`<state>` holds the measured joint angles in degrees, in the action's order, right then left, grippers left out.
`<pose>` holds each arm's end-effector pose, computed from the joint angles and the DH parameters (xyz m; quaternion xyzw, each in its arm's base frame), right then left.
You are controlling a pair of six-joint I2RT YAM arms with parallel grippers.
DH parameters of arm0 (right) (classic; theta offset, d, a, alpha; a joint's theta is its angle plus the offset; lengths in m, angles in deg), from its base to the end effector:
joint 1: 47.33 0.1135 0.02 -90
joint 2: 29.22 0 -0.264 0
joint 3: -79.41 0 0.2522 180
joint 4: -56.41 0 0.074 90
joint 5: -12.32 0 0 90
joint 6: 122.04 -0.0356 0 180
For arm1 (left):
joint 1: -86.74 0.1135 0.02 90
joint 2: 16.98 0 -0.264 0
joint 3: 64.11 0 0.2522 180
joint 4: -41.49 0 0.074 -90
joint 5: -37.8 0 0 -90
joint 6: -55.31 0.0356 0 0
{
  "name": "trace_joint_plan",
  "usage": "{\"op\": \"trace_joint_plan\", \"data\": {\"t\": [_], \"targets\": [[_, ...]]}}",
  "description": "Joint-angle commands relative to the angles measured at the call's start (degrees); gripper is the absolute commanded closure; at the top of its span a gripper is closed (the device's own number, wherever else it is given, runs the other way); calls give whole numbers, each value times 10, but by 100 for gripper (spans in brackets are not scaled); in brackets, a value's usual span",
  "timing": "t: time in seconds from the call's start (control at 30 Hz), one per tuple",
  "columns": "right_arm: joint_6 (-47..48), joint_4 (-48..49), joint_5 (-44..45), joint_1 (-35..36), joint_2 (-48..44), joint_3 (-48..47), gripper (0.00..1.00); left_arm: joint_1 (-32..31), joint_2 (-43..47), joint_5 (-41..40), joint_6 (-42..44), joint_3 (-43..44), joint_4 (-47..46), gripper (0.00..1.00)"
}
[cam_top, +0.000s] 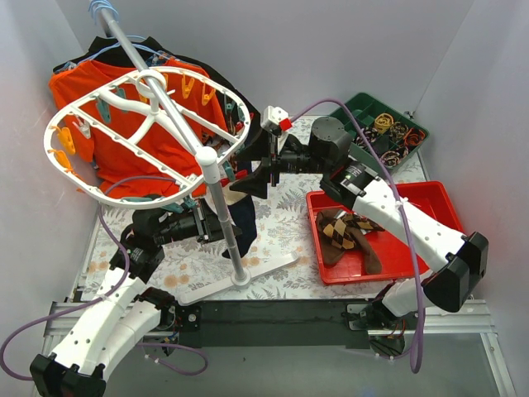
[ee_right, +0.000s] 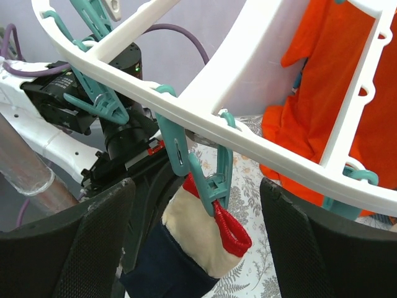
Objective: Remove the socks clipped to the hanger
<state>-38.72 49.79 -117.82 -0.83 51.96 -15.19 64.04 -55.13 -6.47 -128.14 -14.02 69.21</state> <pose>0.2073 0.2518 0.4449 -0.4536 0.4989 0.5181 0.5261 0.1325 -0.0830 0.3019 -0.2342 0.7349 -0.6357 0.0310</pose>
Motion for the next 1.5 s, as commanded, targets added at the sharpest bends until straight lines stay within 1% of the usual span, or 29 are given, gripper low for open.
{"op": "trace_joint_plan", "data": {"t": [0.0,0.17,0.37,0.57,0.77,0.8,0.87,0.93,0.97,1.03,1.07,1.13,1.17,1.23,1.27,1.33,1.47], "targets": [[-13,51,-30,-4,15,-13,14,-5,4,24,8,23,6,100],[-30,69,-42,-4,34,-26,14,-4,7,25,8,22,6,100],[-72,125,-55,-4,41,-13,15,-4,6,24,8,21,6,100],[-113,188,-57,-3,41,14,22,-4,5,27,9,20,5,100],[-133,205,-60,-3,43,20,36,-4,8,29,9,22,7,100],[-133,206,-58,-4,43,21,41,-4,10,28,9,21,9,100],[-135,207,-60,-3,42,20,47,-4,11,26,9,19,12,100],[-136,207,-58,-3,42,22,51,-4,13,25,9,17,14,100],[-136,207,-57,-4,42,23,58,-4,14,25,9,16,16,100],[-137,207,-57,-3,42,24,64,-4,16,24,9,15,19,100],[-139,207,-56,-4,42,24,71,-5,16,23,10,15,21,100],[-141,206,-56,-4,42,26,78,-4,15,18,11,14,31,100],[-141,206,-56,-3,42,26,83,-4,16,17,12,14,34,100],[-143,206,-54,-4,41,29,90,-4,17,17,11,8,42,100],[-143,206,-54,-4,41,30,95,-4,18,16,12,7,46,100],[-144,205,-50,-4,41,32,98,-4,20,11,14,3,56,100],[-144,205,-48,-4,37,37,99,-4,24,5,18,0,70,100]]}}
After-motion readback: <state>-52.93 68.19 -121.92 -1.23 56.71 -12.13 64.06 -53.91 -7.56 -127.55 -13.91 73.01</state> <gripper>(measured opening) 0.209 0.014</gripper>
